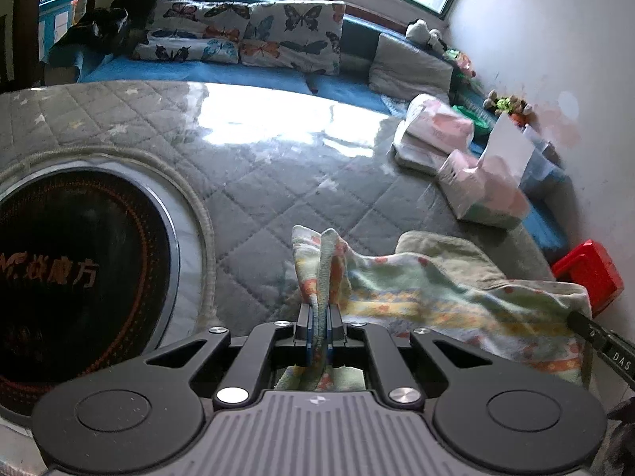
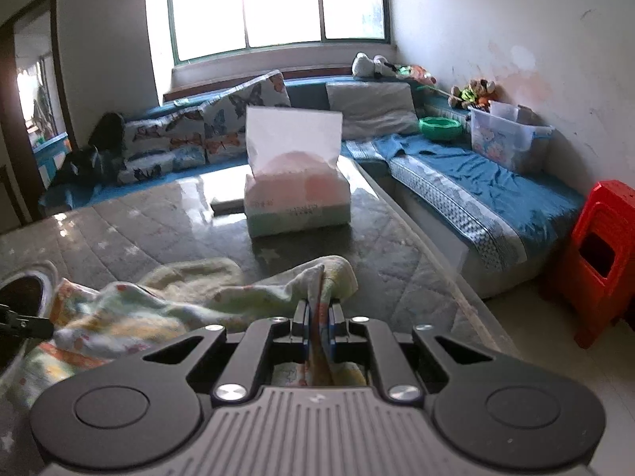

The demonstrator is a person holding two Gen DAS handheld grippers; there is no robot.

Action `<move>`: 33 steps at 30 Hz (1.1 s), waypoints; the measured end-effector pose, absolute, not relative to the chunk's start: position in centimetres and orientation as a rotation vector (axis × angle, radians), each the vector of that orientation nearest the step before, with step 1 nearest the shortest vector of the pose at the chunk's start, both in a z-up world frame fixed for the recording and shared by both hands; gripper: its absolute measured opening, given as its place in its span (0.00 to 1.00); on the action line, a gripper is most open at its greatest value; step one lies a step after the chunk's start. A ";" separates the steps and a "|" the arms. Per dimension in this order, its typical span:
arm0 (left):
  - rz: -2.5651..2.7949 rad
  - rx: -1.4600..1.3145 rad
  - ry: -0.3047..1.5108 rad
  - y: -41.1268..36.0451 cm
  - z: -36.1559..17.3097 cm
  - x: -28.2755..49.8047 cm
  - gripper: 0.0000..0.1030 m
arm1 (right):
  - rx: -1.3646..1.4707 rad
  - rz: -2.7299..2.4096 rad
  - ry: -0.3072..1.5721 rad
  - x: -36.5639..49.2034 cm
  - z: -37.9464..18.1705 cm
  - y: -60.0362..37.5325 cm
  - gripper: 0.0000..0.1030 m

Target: Fold clothes

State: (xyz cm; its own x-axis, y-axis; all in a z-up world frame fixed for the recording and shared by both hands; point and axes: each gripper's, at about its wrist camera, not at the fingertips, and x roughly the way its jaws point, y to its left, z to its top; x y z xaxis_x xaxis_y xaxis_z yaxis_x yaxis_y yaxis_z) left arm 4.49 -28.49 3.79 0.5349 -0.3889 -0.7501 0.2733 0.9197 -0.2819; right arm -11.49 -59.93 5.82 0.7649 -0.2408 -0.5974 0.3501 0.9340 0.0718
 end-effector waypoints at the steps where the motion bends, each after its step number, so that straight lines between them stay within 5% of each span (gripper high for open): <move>1: -0.396 -0.135 0.937 -28.5 3.6 4.6 0.07 | 0.184 -0.329 0.636 -11.4 5.6 -60.0 0.10; 7: -0.393 -0.123 0.953 -27.9 3.3 4.5 0.17 | 0.168 -0.341 0.659 -11.9 5.3 -59.6 0.16; 13: -0.385 -0.098 0.942 -27.1 3.8 3.4 0.35 | 0.150 -0.253 0.665 -12.7 5.9 -56.9 0.40; 22: -0.427 -0.004 0.889 -27.3 4.5 0.2 0.53 | 0.131 -0.092 0.709 -13.2 5.1 -51.3 0.45; 33: -0.433 0.035 0.894 -26.7 3.5 -1.2 0.59 | 0.035 -0.065 0.697 -13.6 5.3 -47.9 0.48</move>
State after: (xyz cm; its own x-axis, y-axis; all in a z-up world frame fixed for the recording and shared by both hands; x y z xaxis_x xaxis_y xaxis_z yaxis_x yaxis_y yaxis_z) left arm -1.24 -26.73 3.46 0.5459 -0.3507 -0.7610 0.3797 0.9131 -0.1484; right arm -13.63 -47.89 5.26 0.7651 -0.0478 -0.6421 0.0711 0.9974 0.0105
